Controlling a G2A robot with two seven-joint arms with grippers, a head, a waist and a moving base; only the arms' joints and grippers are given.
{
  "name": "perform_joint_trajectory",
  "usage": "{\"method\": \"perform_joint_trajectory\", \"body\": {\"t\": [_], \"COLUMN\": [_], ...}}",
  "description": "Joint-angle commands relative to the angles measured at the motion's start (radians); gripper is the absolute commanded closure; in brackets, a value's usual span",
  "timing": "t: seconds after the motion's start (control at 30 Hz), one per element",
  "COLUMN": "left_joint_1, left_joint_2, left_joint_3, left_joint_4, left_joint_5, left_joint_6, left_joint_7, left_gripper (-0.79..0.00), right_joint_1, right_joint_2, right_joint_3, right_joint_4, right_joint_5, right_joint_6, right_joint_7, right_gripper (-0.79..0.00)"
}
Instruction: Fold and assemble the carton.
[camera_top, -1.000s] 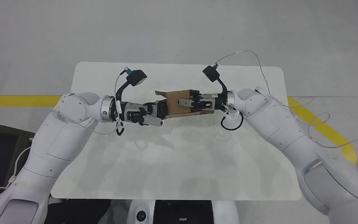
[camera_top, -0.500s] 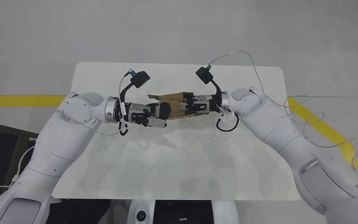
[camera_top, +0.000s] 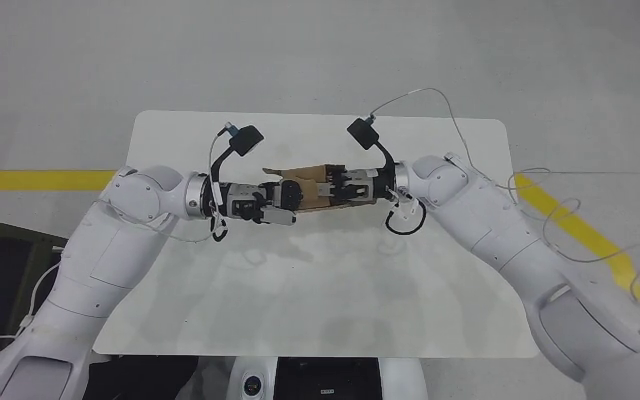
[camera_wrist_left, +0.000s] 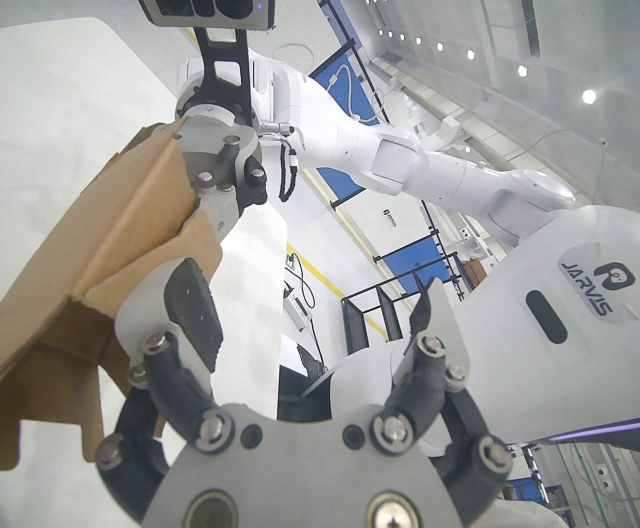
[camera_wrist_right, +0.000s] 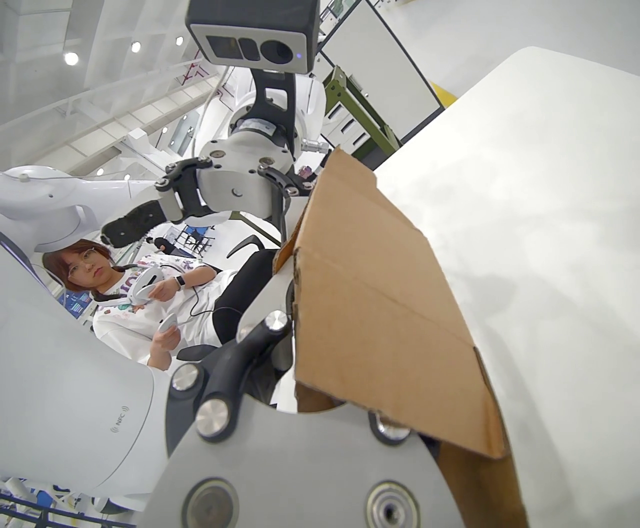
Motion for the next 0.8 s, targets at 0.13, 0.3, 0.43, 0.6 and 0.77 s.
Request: {"method": "perform_joint_trajectory", "body": {"t": [0.13, 0.3, 0.43, 0.6, 0.77], "left_joint_1": [0.001, 0.000, -0.001, -0.003, -0.004], "left_joint_2": [0.004, 0.004, 0.003, 0.001, 0.000], "left_joint_3": [-0.035, -0.042, -0.045, -0.047, -0.050], "left_joint_4": [0.024, 0.053, 0.057, 0.062, 0.054], "left_joint_5": [-0.013, 0.006, 0.016, 0.029, 0.035], "left_joint_6": [-0.002, 0.005, 0.003, 0.004, 0.000], "left_joint_7": [0.000, 0.005, 0.012, 0.019, 0.025], "left_gripper": [-0.785, -0.785, -0.785, -0.785, -0.785], "right_joint_1": [-0.009, -0.025, -0.042, -0.056, -0.053], "right_joint_2": [0.016, 0.036, 0.051, 0.066, 0.070], "right_joint_3": [0.032, 0.049, 0.057, 0.054, 0.036], "right_joint_4": [0.034, -0.002, -0.048, -0.105, -0.159], "right_joint_5": [0.025, 0.044, 0.053, 0.058, 0.070], "right_joint_6": [0.020, 0.062, 0.089, 0.121, 0.144], "right_joint_7": [0.019, 0.062, 0.089, 0.121, 0.144], "right_gripper": [0.000, 0.000, 0.000, 0.000, 0.000]}}
